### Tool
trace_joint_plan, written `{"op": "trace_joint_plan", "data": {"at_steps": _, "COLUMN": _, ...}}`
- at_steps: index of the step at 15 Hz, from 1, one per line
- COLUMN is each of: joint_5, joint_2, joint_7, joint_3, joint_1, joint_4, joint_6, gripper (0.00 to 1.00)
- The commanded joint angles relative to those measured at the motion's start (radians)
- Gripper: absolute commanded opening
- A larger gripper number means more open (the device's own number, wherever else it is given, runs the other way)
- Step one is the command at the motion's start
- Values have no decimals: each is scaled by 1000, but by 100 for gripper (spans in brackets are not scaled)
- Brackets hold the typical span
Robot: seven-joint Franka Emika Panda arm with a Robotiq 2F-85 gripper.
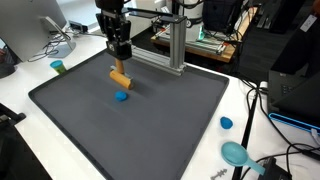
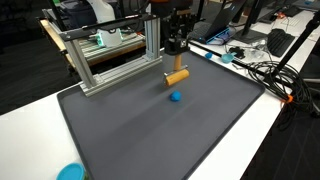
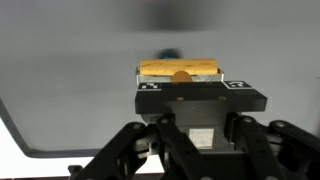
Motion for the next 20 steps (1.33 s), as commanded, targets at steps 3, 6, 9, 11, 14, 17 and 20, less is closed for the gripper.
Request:
{"op": "trace_joint_plan", "data": {"at_steps": 3, "joint_5": 104, "joint_2": 83, "joint_7": -43, "joint_3": -12, "joint_1": -18, "joint_4": 39, "joint_6": 61, "gripper": 22}}
{"op": "trace_joint_plan", "data": {"at_steps": 6, "joint_5": 116, "joint_2": 110, "joint_7": -42, "joint_3": -20, "joint_1": -21, "joint_4": 50, "joint_6": 69, "gripper": 22}}
{"op": "trace_joint_plan", "data": {"at_steps": 9, "joint_5": 100, "joint_2": 133, "joint_7": -27, "joint_3": -32, "joint_1": -17, "joint_4": 64, "joint_6": 84, "gripper": 22}}
{"op": "trace_joint_plan", "data": {"at_steps": 11, "joint_5": 81, "joint_2": 155, "joint_7": -9, "joint_3": -43, "joint_1": -11, "joint_4": 77, "joint_6": 89, "gripper": 22}}
{"op": "trace_joint_plan", "data": {"at_steps": 14, "joint_5": 76, "joint_2": 190, "joint_7": -1, "joint_3": -46, "joint_1": -6, "joint_4": 102, "joint_6": 56, "gripper": 22}}
{"op": "trace_joint_plan", "data": {"at_steps": 17, "joint_5": 73, "joint_2": 227, "joint_7": 12, "joint_3": -49, "joint_1": -1, "joint_4": 121, "joint_6": 60, "gripper": 22}}
{"op": "trace_joint_plan", "data": {"at_steps": 20, "joint_5": 86, "joint_2": 179, "joint_7": -3, "joint_3": -44, "joint_1": -6, "joint_4": 100, "joint_6": 54, "gripper": 22}}
